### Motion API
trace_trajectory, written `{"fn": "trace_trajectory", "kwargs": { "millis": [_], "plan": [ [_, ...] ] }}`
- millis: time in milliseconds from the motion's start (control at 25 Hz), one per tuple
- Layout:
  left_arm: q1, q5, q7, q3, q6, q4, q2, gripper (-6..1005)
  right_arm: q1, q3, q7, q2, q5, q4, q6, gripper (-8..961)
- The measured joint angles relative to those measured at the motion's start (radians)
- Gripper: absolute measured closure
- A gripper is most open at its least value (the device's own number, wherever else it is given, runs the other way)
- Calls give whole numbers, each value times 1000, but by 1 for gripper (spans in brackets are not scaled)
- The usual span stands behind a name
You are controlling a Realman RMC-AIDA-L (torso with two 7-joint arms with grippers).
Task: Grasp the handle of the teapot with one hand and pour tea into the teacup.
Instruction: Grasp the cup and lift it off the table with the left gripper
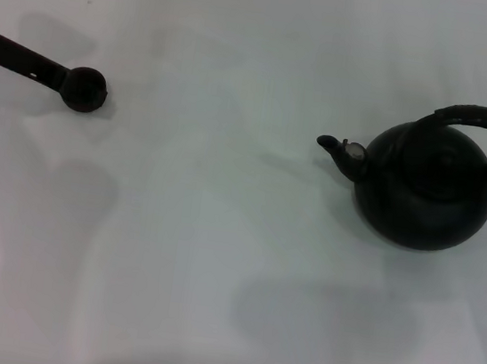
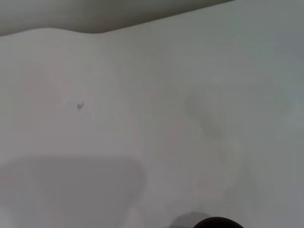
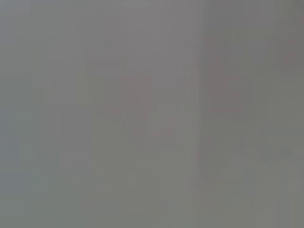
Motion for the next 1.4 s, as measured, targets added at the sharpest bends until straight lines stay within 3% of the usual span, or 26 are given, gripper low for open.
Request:
{"fn": "trace_trajectory", "kwargs": {
  "millis": [920, 1400],
  "plan": [
    [6, 0, 0, 0, -80, 39, 0, 183, 1, 4, 11, 0, 0, 0, -1, 184],
    [-20, 2, 14, 0, -74, 42, -2, 299, 0, -1, 11, 0, 0, 0, -1, 185]
  ]
}}
